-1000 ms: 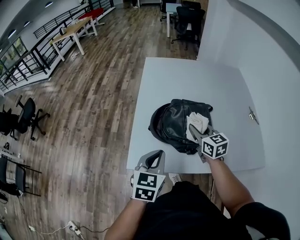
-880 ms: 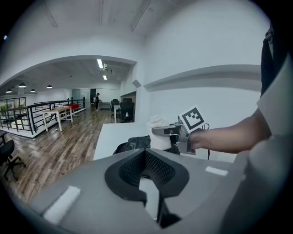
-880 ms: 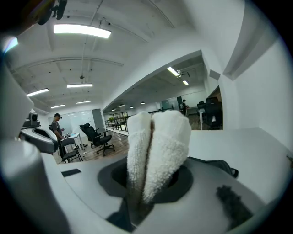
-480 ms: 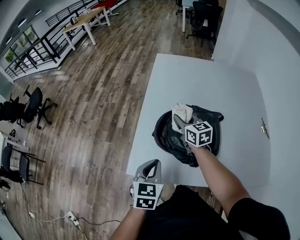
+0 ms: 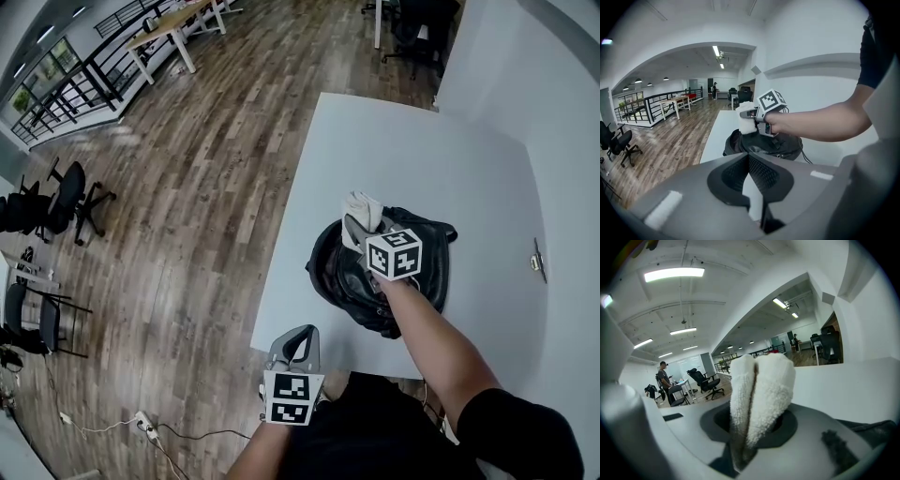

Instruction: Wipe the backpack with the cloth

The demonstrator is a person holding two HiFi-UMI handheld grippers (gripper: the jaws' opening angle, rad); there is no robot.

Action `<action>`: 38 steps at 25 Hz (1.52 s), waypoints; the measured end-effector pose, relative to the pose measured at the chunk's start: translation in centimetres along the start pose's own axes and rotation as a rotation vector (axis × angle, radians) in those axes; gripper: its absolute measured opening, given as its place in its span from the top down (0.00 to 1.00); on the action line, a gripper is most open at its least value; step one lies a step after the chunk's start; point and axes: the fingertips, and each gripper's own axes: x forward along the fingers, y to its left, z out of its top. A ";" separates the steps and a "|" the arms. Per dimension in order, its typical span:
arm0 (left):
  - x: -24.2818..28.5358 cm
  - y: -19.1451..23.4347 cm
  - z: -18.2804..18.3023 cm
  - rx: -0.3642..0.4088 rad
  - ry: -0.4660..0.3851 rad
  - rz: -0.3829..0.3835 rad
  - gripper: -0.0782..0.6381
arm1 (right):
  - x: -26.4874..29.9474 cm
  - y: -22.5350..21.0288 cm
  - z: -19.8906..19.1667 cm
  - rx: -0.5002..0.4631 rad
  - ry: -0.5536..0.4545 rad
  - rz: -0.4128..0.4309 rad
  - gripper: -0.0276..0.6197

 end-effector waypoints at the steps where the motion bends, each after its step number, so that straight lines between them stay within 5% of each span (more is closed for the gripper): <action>1: 0.1 0.0 0.0 0.000 0.001 -0.003 0.88 | -0.1 -0.2 0.0 -0.002 0.001 -0.004 0.83; 13: 1.4 -1.7 1.4 0.030 -0.007 -0.058 0.88 | -3.4 -3.9 0.4 0.008 -0.020 -0.080 0.83; 19: 1.7 -2.5 2.1 -0.024 -0.007 -0.102 0.88 | -5.8 -6.1 1.0 0.019 -0.044 -0.131 0.83; 38: 3.6 -6.0 3.9 0.080 -0.011 -0.204 0.88 | -15.1 -13.6 1.7 0.035 -0.104 -0.329 0.83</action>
